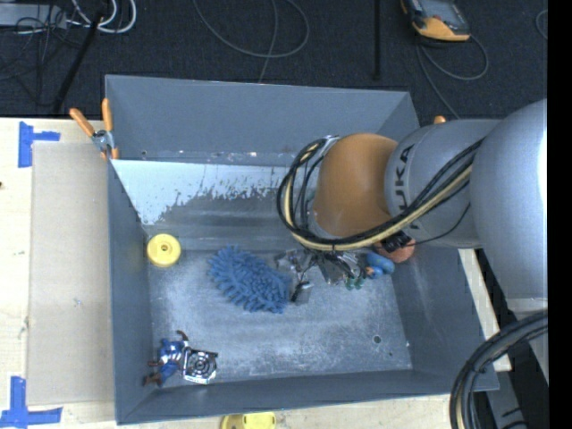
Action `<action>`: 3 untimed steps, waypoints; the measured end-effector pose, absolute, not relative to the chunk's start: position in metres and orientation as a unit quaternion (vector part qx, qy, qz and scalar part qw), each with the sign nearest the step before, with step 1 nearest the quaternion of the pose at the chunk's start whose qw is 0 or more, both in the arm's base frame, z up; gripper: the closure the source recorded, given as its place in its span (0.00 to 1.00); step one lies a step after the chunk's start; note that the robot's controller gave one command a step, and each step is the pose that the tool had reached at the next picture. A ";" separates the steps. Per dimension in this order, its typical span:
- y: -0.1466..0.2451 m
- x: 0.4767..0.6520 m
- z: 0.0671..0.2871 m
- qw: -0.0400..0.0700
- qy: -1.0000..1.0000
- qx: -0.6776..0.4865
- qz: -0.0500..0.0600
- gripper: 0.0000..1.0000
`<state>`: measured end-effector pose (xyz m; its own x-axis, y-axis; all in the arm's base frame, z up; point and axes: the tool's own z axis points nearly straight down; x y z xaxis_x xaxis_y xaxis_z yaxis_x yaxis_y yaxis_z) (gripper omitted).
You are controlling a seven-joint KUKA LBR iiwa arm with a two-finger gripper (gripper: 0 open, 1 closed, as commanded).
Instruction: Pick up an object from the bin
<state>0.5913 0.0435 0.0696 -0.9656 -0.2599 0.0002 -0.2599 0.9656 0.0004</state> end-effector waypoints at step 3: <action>0.045 0.595 0.169 -0.003 -0.990 0.144 0.000 0.00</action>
Offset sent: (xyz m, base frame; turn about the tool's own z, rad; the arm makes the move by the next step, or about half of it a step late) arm 0.0025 0.0064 0.1504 -0.0523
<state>0.5946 0.0447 0.1686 -0.9584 -0.2855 -0.0055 -0.2855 0.9584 -0.0008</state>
